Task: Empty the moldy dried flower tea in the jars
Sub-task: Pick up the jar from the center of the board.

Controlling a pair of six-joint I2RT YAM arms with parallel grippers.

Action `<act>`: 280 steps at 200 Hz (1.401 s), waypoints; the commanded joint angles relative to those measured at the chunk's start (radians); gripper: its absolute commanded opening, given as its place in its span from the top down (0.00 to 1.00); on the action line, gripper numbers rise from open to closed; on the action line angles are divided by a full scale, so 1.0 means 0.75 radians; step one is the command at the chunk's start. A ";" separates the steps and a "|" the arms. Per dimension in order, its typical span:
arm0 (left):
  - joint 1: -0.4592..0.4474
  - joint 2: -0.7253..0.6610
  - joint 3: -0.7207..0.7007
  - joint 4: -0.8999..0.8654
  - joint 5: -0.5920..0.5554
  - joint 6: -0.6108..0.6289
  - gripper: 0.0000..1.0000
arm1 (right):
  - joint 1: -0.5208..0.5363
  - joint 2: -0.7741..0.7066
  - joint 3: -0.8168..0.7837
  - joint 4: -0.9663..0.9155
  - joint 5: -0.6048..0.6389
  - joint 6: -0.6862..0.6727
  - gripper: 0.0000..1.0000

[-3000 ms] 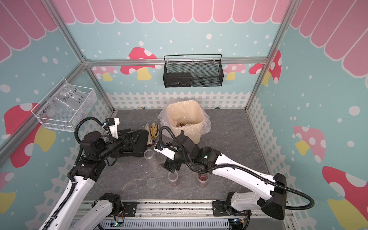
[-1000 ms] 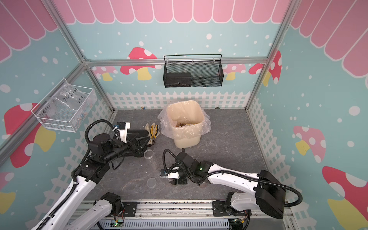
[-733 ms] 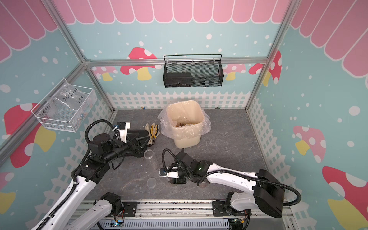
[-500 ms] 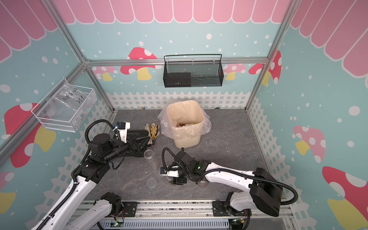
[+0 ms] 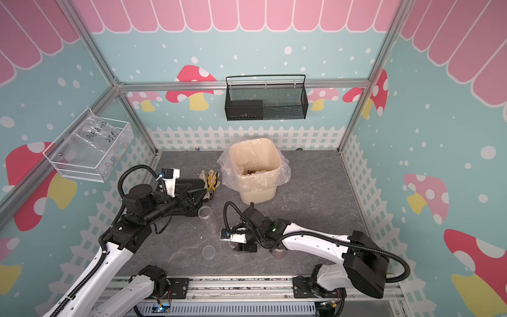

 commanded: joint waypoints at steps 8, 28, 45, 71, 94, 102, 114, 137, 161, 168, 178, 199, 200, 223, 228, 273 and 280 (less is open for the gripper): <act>-0.003 -0.018 -0.012 -0.022 -0.017 0.026 0.01 | -0.008 -0.029 0.050 0.012 -0.037 -0.002 0.69; -0.003 -0.041 -0.012 -0.002 -0.013 0.021 0.01 | -0.012 -0.085 0.071 0.038 0.000 0.055 0.75; -0.004 -0.081 -0.032 0.066 -0.013 0.006 0.01 | -0.015 -0.129 0.113 0.052 0.072 0.130 0.81; -0.011 -0.124 -0.075 0.179 -0.020 -0.045 0.01 | -0.037 -0.153 0.210 0.016 0.154 0.231 0.88; -0.059 -0.128 -0.086 0.251 -0.023 -0.041 0.01 | -0.079 -0.156 0.301 -0.013 0.188 0.333 0.91; -0.095 -0.124 -0.086 0.270 -0.040 -0.017 0.01 | -0.099 -0.158 0.329 -0.021 0.174 0.368 0.91; -0.158 -0.115 -0.080 0.284 -0.082 0.031 0.01 | -0.139 -0.165 0.362 -0.032 0.130 0.412 0.91; -0.330 -0.080 -0.068 0.304 -0.175 0.145 0.01 | -0.229 -0.183 0.393 -0.056 0.033 0.477 0.91; -0.479 -0.045 -0.076 0.334 -0.247 0.274 0.01 | -0.325 -0.226 0.404 -0.095 -0.036 0.507 0.91; -0.513 -0.033 -0.082 0.348 -0.254 0.306 0.01 | -0.344 -0.239 0.405 -0.107 -0.042 0.508 0.91; -0.554 -0.014 -0.091 0.364 -0.258 0.348 0.01 | -0.366 -0.257 0.414 -0.127 -0.059 0.510 0.91; -0.633 0.023 -0.121 0.402 -0.259 0.452 0.01 | -0.395 -0.285 0.434 -0.166 -0.090 0.516 0.91; -0.637 0.025 -0.123 0.402 -0.261 0.459 0.01 | -0.396 -0.286 0.435 -0.169 -0.093 0.516 0.91; -0.737 0.060 -0.157 0.435 -0.326 0.594 0.01 | -0.412 -0.304 0.461 -0.198 -0.125 0.538 0.91; -0.753 0.068 -0.161 0.441 -0.346 0.613 0.01 | -0.413 -0.308 0.464 -0.200 -0.134 0.542 0.91; -0.784 0.149 -0.158 0.458 -0.404 0.665 0.01 | -0.414 -0.319 0.513 -0.219 -0.277 0.553 0.90; -0.785 0.155 -0.157 0.459 -0.401 0.672 0.01 | -0.415 -0.319 0.517 -0.221 -0.294 0.551 0.91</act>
